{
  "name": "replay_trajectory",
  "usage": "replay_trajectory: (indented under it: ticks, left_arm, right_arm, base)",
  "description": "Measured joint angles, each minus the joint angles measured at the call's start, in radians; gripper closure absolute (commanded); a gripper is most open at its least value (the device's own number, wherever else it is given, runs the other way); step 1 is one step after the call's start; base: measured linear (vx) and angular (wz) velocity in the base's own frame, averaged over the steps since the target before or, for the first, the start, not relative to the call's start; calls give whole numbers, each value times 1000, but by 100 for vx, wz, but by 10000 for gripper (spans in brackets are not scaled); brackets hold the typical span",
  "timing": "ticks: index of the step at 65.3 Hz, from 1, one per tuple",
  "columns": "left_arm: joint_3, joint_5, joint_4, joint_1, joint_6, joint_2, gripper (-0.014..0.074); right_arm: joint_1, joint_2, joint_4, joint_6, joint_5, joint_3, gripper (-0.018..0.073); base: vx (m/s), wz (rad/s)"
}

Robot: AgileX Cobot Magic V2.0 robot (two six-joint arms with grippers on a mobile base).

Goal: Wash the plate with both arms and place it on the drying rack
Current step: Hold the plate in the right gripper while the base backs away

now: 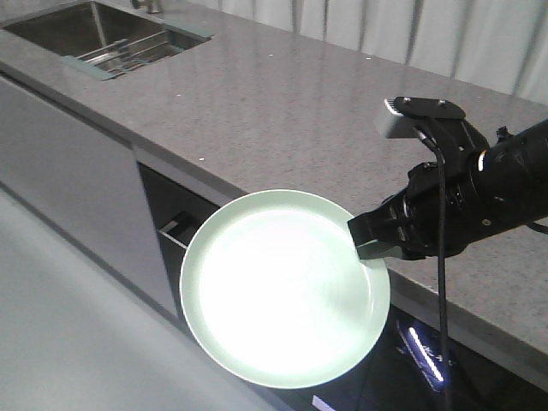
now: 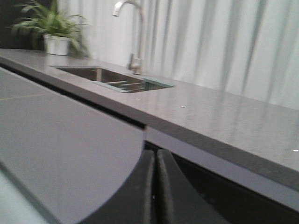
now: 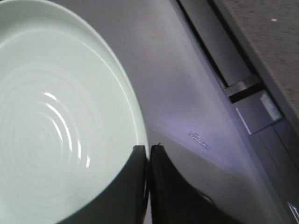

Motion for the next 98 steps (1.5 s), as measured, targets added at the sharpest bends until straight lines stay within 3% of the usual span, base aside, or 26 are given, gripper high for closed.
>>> replay_trajectory:
  ticks: [59, 98]
  left_arm:
    - [0, 0, 0, 0, 0, 0, 603]
    - [0, 0, 0, 0, 0, 0, 603]
  right_arm:
    - [0, 0, 0, 0, 0, 0, 564]
    - [4, -1, 4, 0, 4, 0, 564]
  base:
    - [-15, 60]
    - [-2, 14]
